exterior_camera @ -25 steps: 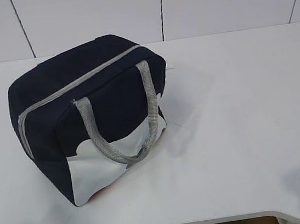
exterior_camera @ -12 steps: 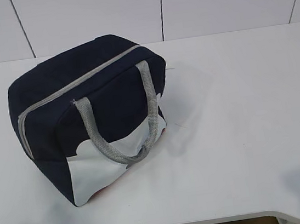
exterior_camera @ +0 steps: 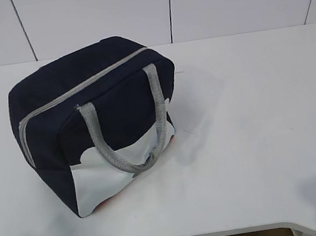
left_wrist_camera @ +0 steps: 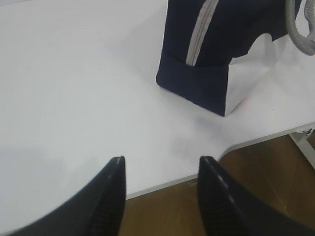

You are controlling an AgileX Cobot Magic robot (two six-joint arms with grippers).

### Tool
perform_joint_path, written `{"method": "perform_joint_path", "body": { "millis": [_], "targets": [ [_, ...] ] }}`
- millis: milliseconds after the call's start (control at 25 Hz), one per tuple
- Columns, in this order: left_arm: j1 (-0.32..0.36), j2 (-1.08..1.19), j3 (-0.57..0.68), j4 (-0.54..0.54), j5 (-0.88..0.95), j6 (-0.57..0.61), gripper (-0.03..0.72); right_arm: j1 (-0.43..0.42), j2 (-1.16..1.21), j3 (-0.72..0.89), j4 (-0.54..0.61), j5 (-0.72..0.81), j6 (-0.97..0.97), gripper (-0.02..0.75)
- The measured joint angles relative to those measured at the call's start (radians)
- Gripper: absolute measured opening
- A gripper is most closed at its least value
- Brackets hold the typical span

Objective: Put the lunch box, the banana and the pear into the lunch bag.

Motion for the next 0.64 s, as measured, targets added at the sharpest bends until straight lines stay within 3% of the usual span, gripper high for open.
{"method": "perform_joint_path", "body": {
  "millis": [640],
  "targets": [
    [0.0, 0.0, 0.0, 0.0, 0.0, 0.0, 0.359, 0.0, 0.0, 0.0, 0.0, 0.0, 0.0, 0.434]
  ]
}}
